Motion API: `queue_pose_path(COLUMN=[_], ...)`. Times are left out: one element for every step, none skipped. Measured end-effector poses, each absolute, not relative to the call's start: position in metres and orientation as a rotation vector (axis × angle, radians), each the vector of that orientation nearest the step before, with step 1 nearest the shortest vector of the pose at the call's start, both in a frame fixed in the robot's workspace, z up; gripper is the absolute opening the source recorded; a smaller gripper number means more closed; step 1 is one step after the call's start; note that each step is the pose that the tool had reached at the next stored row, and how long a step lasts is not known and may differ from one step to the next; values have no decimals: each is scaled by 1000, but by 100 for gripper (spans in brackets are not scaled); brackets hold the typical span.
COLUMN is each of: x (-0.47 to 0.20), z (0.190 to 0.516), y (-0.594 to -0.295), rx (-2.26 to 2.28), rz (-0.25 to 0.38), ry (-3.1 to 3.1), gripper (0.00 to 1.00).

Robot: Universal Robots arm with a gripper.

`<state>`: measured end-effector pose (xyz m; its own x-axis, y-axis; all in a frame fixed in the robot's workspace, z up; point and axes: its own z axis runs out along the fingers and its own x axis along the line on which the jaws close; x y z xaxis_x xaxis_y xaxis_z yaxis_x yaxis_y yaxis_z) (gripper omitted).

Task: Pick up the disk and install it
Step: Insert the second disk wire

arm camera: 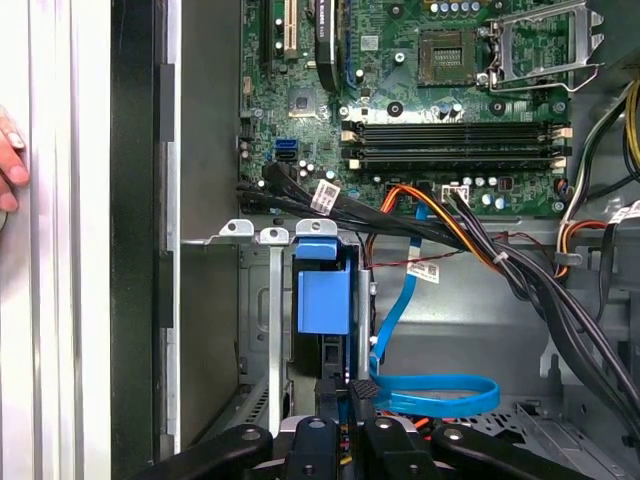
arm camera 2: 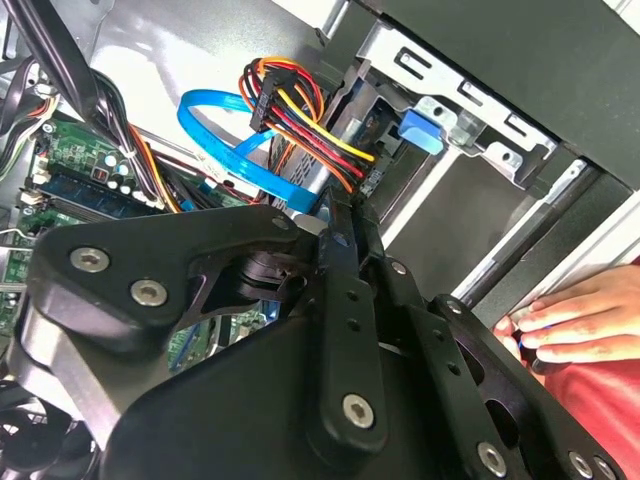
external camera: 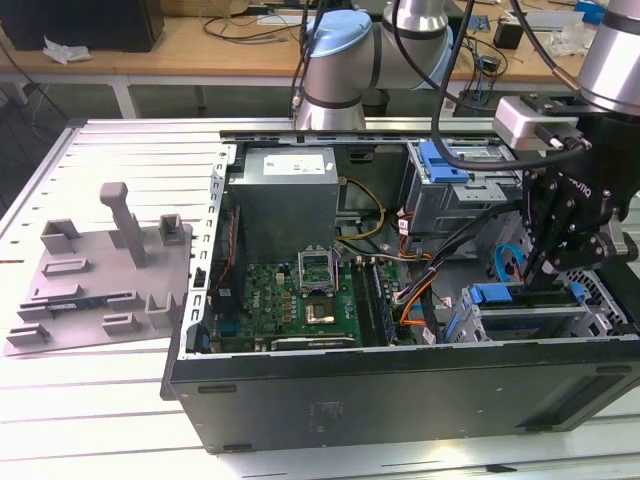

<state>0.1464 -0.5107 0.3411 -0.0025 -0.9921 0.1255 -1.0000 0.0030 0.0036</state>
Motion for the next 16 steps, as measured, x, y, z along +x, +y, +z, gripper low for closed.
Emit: queue_pose_path(x=[146, 146, 146, 146, 146, 146, 146, 146, 146, 146, 146, 146, 146, 146, 146, 146], z=[341, 341, 340, 340, 340, 339, 339, 339, 339, 339, 339, 338, 338, 338, 338, 338], y=[-511, -511, -511, -511, -511, -511, -511, -511, -511, -511, -511, -511, -511, -511, -511, -511], rx=[2152, 2153, 2153, 2153, 2154, 2155, 2155, 2155, 2156, 2156, 2156, 2157, 2157, 2157, 2157, 2157], rz=[132, 132, 132, 132, 132, 132, 132, 132, 132, 132, 131, 131, 131, 131, 131, 131], ry=[-2157, -2157, -2156, -2156, -2155, -2155, -2155, -2154, -2154, -2154, -2154, -2153, -2153, -2153, -2153, -2153], gripper=[16, 16, 16, 16, 16, 16, 16, 16, 16, 16, 16, 16, 16, 16, 16, 16])
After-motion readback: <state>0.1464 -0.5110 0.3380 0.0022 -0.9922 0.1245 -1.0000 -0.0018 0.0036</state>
